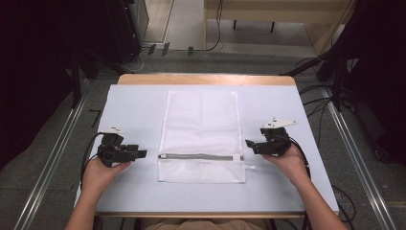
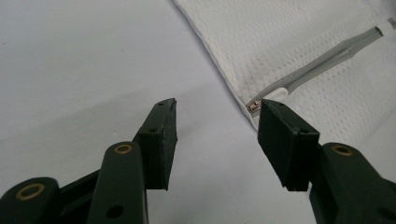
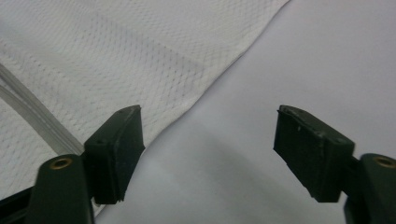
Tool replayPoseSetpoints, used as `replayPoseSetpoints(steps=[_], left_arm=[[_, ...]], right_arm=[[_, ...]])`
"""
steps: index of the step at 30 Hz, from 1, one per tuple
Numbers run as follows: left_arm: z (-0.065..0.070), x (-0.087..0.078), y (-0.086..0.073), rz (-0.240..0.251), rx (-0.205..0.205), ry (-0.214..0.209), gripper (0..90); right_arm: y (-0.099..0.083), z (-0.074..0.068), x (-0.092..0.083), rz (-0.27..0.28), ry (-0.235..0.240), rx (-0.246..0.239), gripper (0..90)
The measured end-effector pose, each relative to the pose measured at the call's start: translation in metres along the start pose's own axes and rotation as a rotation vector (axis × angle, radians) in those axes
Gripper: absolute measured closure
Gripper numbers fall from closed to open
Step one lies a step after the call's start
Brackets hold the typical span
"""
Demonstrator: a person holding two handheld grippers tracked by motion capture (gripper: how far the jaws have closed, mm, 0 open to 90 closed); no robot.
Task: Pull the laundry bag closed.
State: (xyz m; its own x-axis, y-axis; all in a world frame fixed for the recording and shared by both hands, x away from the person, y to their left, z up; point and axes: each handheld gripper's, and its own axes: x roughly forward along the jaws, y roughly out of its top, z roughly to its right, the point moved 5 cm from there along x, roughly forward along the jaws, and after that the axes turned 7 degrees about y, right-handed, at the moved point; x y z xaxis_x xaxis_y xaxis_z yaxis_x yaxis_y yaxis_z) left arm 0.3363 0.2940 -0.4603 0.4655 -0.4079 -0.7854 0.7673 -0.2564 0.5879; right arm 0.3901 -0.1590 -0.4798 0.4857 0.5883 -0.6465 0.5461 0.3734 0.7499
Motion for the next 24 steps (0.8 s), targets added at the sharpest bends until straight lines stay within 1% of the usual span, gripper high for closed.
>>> replayPoseSetpoints(steps=[1,3,4,5,6,8,10,11,13,14,18,24], left_arm=[[-0.0002,-0.0003,0.0,0.0,-0.005,-0.001,48.0],[-0.0008,-0.0005,0.0,0.001,-0.007,-0.005,48.2],[-0.0015,-0.0011,-0.0001,0.004,-0.006,-0.002,48.2],[-0.0018,-0.0012,-0.0001,0.009,-0.01,-0.005,47.8],[-0.002,-0.0014,-0.0002,0.01,-0.005,-0.005,47.6],[-0.0017,-0.0012,-0.0001,0.017,0.001,-0.006,47.0],[-0.0011,-0.0016,-0.0002,0.014,0.004,-0.013,47.1],[-0.0008,-0.002,-0.0001,0.015,0.006,-0.013,47.1],[-0.0006,-0.003,0.0003,0.023,0.01,-0.015,45.6],[-0.0006,-0.0032,0.0004,0.024,0.013,-0.017,43.8],[0.0002,-0.0032,0.0004,0.02,0.017,-0.02,41.4],[0.0037,-0.0041,0.0016,0.021,0.02,-0.037,41.7]], right_arm=[[-0.0003,-0.0004,0.0001,-0.009,0.0,0.005,28.4],[-0.0005,-0.0007,0.0002,-0.013,0.002,0.009,29.0],[-0.0009,-0.0011,0.0004,-0.017,0.007,0.013,29.9],[-0.0011,-0.0019,0.0009,-0.021,0.02,0.017,33.3],[-0.0012,-0.0024,0.0009,-0.026,0.02,0.028,34.4],[-0.0011,-0.0032,0.0013,-0.029,0.027,0.036,37.1],[-0.0008,-0.0044,0.0015,-0.033,0.034,0.039,40.0],[-0.0008,-0.0045,0.0017,-0.037,0.041,0.047,41.0],[-0.0007,-0.005,0.0019,-0.044,0.061,0.07,41.7],[-0.0008,-0.0049,0.0021,-0.048,0.062,0.074,41.7],[-0.0017,-0.0034,0.0019,-0.055,0.054,0.068,41.3],[-0.0022,-0.0039,0.0013,-0.055,0.057,0.067,41.8]])
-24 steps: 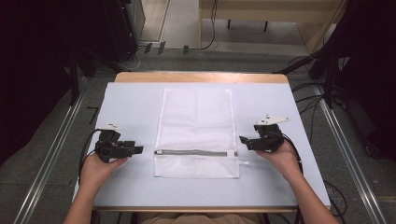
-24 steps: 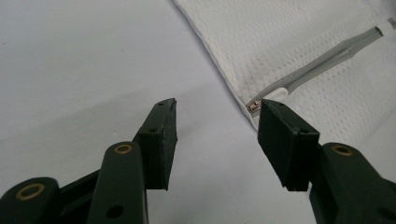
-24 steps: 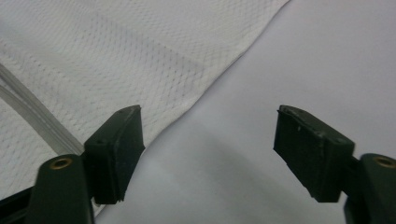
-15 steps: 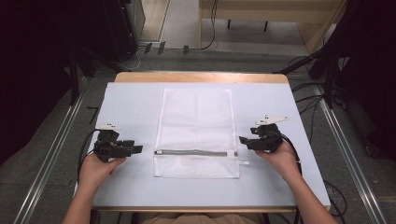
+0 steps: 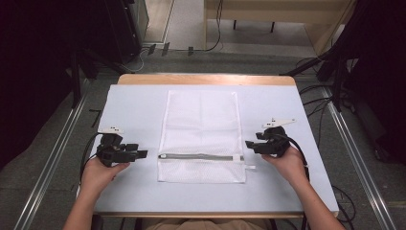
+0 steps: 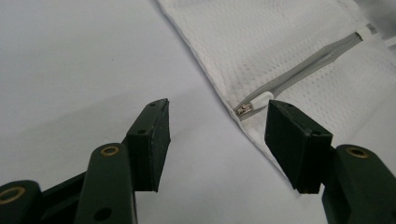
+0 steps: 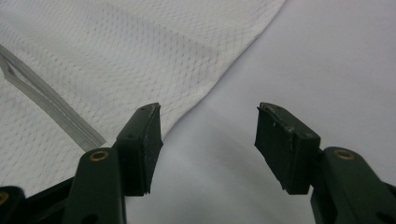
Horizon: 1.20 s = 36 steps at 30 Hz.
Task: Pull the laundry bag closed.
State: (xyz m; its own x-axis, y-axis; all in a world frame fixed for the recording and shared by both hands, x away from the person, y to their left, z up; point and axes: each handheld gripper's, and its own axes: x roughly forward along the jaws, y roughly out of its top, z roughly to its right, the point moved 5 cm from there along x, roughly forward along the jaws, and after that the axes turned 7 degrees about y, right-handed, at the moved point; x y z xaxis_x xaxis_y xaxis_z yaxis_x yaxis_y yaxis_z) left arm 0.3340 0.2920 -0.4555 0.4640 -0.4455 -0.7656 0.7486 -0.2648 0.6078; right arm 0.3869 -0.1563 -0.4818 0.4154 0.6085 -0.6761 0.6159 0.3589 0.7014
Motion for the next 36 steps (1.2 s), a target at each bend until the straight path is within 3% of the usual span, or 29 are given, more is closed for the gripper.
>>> replayPoseSetpoints(steps=[7,11,17,27,36], left_arm=[[0.001,0.0,-0.001,-0.01,-0.007,-0.015,42.8],[0.002,-0.002,0.0,0.01,0.01,-0.013,45.6],[0.003,-0.003,-0.002,0.004,-0.004,-0.019,48.0],[0.003,-0.005,-0.004,-0.006,-0.007,-0.013,42.4],[0.002,-0.004,-0.003,-0.004,-0.011,-0.029,44.2]], right_arm=[[0.001,-0.001,0.0,-0.005,-0.007,0.003,41.3],[0.0,-0.002,0.001,-0.01,-0.004,-0.004,40.4],[0.0,-0.004,0.002,-0.018,0.008,-0.013,40.4],[0.001,-0.009,0.0,-0.019,0.021,0.003,42.1],[0.006,-0.02,0.0,-0.033,0.033,-0.008,44.9]])
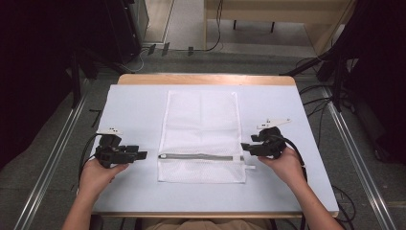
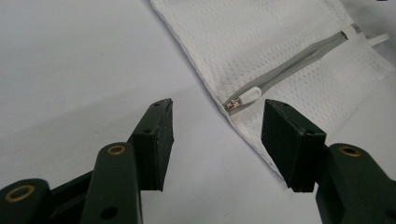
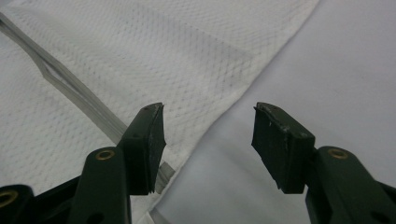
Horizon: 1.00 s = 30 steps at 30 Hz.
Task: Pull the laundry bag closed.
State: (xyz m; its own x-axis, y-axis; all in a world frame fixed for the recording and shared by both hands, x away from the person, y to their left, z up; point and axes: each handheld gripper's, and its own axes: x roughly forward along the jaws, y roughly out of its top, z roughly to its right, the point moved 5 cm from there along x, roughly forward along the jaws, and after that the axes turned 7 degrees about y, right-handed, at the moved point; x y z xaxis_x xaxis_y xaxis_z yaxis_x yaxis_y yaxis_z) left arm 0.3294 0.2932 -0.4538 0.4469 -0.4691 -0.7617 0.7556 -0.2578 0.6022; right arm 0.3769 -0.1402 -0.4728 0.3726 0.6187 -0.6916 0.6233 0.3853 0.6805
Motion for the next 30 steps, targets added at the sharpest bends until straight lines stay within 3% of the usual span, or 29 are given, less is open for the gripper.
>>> replayPoseSetpoints(steps=[30], left_arm=[[-0.002,0.001,0.0,0.003,0.008,0.005,41.9]], right_arm=[[0.036,-0.065,0.022,-0.014,0.1,-0.1,50.0]])
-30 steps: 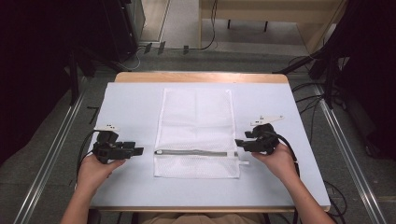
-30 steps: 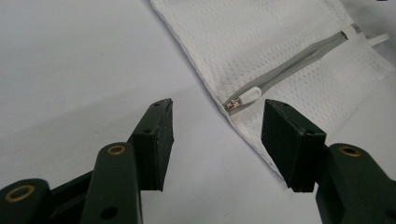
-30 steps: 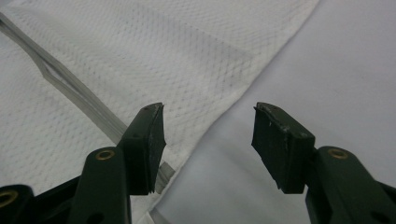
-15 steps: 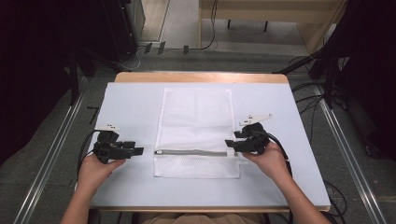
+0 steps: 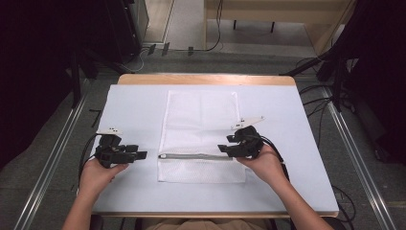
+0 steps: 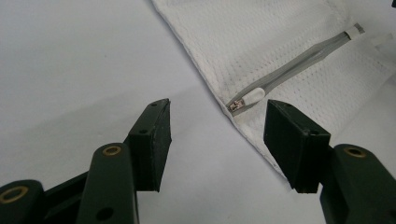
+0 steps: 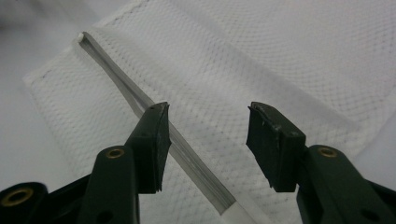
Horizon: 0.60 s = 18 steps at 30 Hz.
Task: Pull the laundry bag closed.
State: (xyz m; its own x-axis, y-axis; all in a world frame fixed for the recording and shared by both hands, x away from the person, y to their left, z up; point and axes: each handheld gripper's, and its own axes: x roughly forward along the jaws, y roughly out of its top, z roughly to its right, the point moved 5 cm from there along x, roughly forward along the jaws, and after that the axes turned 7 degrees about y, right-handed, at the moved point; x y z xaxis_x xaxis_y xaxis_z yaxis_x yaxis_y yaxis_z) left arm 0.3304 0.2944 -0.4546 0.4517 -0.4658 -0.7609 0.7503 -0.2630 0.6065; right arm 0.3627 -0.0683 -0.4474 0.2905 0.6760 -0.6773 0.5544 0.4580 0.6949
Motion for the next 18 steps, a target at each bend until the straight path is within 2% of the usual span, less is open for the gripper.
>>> replayPoseSetpoints(steps=[9,18], left_arm=[[0.0,0.001,0.0,-0.003,0.001,0.0,41.6],[0.0,0.001,-0.001,-0.004,-0.002,-0.002,41.2]], right_arm=[[0.012,-0.015,0.011,-0.01,0.027,-0.033,51.6],[0.016,-0.021,0.02,-0.019,0.034,-0.064,50.1]])
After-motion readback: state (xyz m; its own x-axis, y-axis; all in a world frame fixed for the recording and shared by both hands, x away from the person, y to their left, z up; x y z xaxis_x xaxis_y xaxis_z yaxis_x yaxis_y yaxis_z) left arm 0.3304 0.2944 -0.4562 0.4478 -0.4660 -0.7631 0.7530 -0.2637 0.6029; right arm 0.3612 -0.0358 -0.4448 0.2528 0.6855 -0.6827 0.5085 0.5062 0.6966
